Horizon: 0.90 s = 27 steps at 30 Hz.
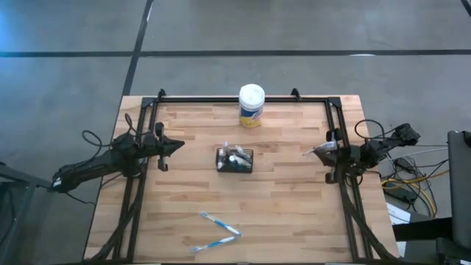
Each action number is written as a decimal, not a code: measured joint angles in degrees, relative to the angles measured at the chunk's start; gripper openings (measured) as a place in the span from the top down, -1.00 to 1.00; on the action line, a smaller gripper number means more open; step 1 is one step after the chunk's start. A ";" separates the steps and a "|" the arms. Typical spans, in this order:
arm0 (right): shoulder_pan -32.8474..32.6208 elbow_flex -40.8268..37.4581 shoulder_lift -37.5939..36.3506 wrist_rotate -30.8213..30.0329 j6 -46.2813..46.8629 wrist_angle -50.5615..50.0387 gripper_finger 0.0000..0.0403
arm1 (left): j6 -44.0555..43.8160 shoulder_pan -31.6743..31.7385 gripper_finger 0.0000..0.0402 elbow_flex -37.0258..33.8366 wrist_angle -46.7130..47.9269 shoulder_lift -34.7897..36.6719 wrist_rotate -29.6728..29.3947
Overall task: Pick & Place toothbrushing station
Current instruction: Put the violet toothbrush into the black wire organizer
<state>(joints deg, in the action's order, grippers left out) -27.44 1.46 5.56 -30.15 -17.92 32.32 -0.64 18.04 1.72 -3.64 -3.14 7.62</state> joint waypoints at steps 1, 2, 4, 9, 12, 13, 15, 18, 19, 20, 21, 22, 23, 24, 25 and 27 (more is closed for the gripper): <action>0.00 0.74 0.58 0.02 -0.11 -0.10 0.91 | -0.35 0.00 0.93 -0.02 -0.01 0.00 0.00; 0.00 1.59 1.30 0.02 -0.10 -0.24 0.91 | -0.57 0.00 0.93 -0.04 0.00 0.00 0.00; 0.00 3.77 3.51 0.06 0.12 -0.18 0.91 | -0.81 0.00 0.93 -0.06 -0.03 0.00 0.00; -0.04 11.74 13.37 0.13 -0.69 -0.42 0.91 | -0.90 0.00 0.93 -0.16 0.85 0.00 -0.02; 0.02 18.11 21.25 0.11 -1.96 -0.40 0.91 | -1.19 0.00 0.93 -0.16 1.17 0.00 -0.05; 0.21 20.25 23.93 0.11 -2.29 -0.41 0.91 | -1.27 0.00 0.93 -0.16 1.16 0.00 -0.07; 1.09 24.16 29.38 0.11 -3.13 -0.42 0.91 | -1.34 0.00 0.93 -0.16 1.17 0.00 -0.15; 3.52 28.68 37.00 0.61 -4.40 -0.17 0.91 | -1.06 0.00 0.93 -0.16 1.31 0.00 -0.20; 4.67 29.79 39.24 1.66 -4.45 -0.16 0.91 | -0.86 0.00 0.93 -0.16 1.31 0.00 -0.22; 6.01 30.82 41.38 2.94 -4.24 0.01 0.91 | -0.60 0.00 0.93 -0.16 1.32 0.00 -0.20; 7.51 31.75 43.32 4.42 -3.65 0.73 0.91 | -0.40 0.00 0.93 -0.16 1.33 0.00 -0.20; 9.13 32.46 45.08 6.03 -2.80 1.60 0.91 | -0.16 0.00 0.93 -0.16 1.37 0.00 -0.20; 10.86 33.02 46.70 7.85 -1.85 2.38 0.91 | 0.05 0.00 0.93 -0.16 1.54 0.00 -0.20; 12.72 33.24 48.29 9.79 -1.00 3.56 0.91 | 0.16 0.00 0.93 -0.16 1.75 0.00 -0.20; 14.55 33.24 49.98 11.73 -0.04 4.68 0.91 | 0.17 0.00 0.93 -0.16 1.91 -0.02 -0.21; 18.35 32.65 53.24 15.97 2.16 7.77 0.91 | 0.19 0.00 0.93 -0.16 2.30 -0.02 -0.21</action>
<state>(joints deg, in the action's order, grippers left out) -9.10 34.10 58.80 -14.17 -15.76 40.09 -0.45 18.04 1.56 -1.35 -3.16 7.41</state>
